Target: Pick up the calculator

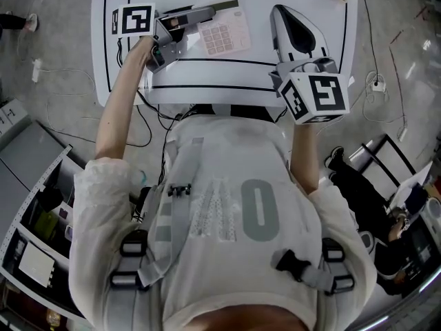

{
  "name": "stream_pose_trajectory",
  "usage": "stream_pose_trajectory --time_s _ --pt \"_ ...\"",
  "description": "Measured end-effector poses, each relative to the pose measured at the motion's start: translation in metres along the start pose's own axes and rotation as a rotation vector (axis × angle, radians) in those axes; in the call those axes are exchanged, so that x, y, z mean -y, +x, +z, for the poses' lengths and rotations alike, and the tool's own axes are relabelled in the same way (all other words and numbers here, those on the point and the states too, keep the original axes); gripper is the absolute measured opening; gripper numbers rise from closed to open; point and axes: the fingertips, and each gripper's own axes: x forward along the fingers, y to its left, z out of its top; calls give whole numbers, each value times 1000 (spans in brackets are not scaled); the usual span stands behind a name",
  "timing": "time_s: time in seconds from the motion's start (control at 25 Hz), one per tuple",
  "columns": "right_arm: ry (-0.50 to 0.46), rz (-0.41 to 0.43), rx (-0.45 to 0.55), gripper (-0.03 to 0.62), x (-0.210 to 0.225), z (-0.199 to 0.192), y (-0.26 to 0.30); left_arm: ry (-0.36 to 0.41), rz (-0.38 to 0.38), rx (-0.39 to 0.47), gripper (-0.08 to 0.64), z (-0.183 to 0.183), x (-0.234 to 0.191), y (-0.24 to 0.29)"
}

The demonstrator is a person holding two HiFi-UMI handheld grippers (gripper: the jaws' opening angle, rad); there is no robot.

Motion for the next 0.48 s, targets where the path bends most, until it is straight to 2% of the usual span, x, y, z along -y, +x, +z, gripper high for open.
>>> stream_pose_trajectory --time_s 0.12,0.36,0.48 --pt "4 -3 -4 5 0 1 1 -7 7 -42 408 -3 -5 4" --pt "10 2 -23 5 -2 -3 2 -38 16 -68 407 -3 -7 5" --pt "13 5 -35 5 -4 -7 3 -24 18 -85 391 -2 -7 9"
